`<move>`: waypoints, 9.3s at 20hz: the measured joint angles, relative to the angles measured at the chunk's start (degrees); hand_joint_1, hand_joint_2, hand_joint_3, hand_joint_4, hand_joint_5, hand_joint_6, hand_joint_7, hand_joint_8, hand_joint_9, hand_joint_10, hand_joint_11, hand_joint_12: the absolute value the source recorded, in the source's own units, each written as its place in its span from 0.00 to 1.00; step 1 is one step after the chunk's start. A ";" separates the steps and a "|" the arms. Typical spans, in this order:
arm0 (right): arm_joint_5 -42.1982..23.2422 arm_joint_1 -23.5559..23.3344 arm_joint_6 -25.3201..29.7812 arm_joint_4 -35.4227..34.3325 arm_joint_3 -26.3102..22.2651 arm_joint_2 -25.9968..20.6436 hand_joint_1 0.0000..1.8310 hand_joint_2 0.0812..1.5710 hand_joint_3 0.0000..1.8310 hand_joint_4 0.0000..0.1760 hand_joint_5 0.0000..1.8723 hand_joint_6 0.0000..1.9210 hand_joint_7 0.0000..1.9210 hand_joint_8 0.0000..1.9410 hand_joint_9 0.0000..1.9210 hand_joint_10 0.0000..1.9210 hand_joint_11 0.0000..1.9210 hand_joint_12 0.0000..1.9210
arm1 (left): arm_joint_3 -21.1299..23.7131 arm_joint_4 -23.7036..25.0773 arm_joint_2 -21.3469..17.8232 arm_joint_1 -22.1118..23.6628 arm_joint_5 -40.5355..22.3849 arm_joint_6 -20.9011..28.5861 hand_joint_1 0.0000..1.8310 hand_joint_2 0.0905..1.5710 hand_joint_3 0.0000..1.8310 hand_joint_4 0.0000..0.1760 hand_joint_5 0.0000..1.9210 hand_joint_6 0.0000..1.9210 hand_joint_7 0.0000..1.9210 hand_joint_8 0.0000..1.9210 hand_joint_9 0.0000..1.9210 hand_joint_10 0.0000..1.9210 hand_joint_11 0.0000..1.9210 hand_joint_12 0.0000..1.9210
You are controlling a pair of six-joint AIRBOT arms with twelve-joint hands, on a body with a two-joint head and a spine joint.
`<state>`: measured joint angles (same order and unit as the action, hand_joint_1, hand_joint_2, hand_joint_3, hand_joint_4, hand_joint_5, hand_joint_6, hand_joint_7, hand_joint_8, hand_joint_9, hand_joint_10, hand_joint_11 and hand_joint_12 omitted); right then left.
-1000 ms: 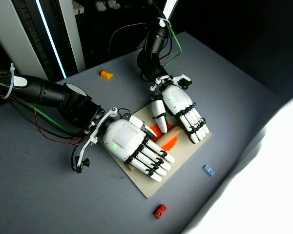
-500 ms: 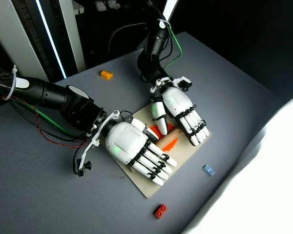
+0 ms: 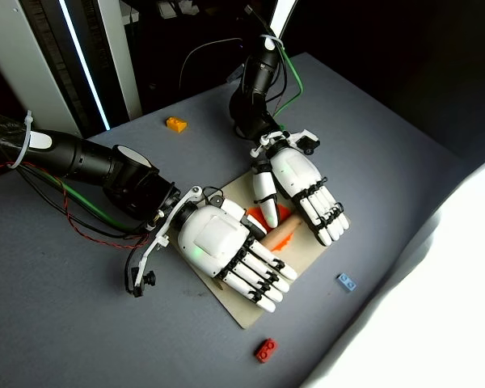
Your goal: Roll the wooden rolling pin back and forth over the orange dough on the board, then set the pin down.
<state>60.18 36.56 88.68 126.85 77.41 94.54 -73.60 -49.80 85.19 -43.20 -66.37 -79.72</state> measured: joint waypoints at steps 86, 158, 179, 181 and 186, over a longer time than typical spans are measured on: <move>9.07 2.32 -0.74 0.46 -4.83 -0.55 0.00 0.93 0.00 0.00 0.16 0.01 0.18 0.00 0.15 0.01 0.00 0.42 | 5.09 -1.62 -0.61 -0.66 -3.41 0.37 0.00 0.95 0.00 0.00 0.13 0.00 0.13 0.00 0.10 0.00 0.00 0.16; 21.09 8.02 -7.93 0.44 -16.79 -1.97 0.00 0.93 0.00 0.00 0.14 0.00 0.14 0.00 0.12 0.00 0.00 0.32 | 21.79 0.87 -4.39 -10.78 -17.94 0.94 0.00 0.94 0.00 0.00 0.13 0.00 0.13 0.00 0.11 0.00 0.00 0.19; 22.08 10.54 -8.31 3.04 -19.30 -2.93 0.00 0.92 0.00 0.00 0.11 0.00 0.13 0.00 0.11 0.00 0.00 0.31 | 29.00 2.38 -7.56 -14.23 -18.75 0.76 0.00 0.94 0.00 0.00 0.15 0.00 0.14 0.00 0.11 0.00 0.00 0.18; 22.10 10.54 -8.37 3.04 -19.30 -2.93 0.00 0.93 0.00 0.00 0.11 0.00 0.13 0.00 0.11 0.00 0.00 0.31 | 29.16 2.49 -7.56 -14.36 -18.71 0.72 0.00 0.94 0.00 0.00 0.14 0.00 0.14 0.00 0.11 0.00 0.00 0.17; 22.14 10.54 -8.44 3.08 -19.47 -3.04 0.00 0.93 0.00 0.00 0.10 0.00 0.12 0.00 0.10 0.00 0.00 0.33 | 29.16 3.39 -7.58 -15.06 -18.71 0.76 0.00 0.94 0.00 0.00 0.14 0.00 0.14 0.00 0.11 0.00 0.00 0.19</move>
<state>82.32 47.09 80.25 129.93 57.93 91.50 -44.45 -46.41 77.60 -58.26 -85.08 -78.96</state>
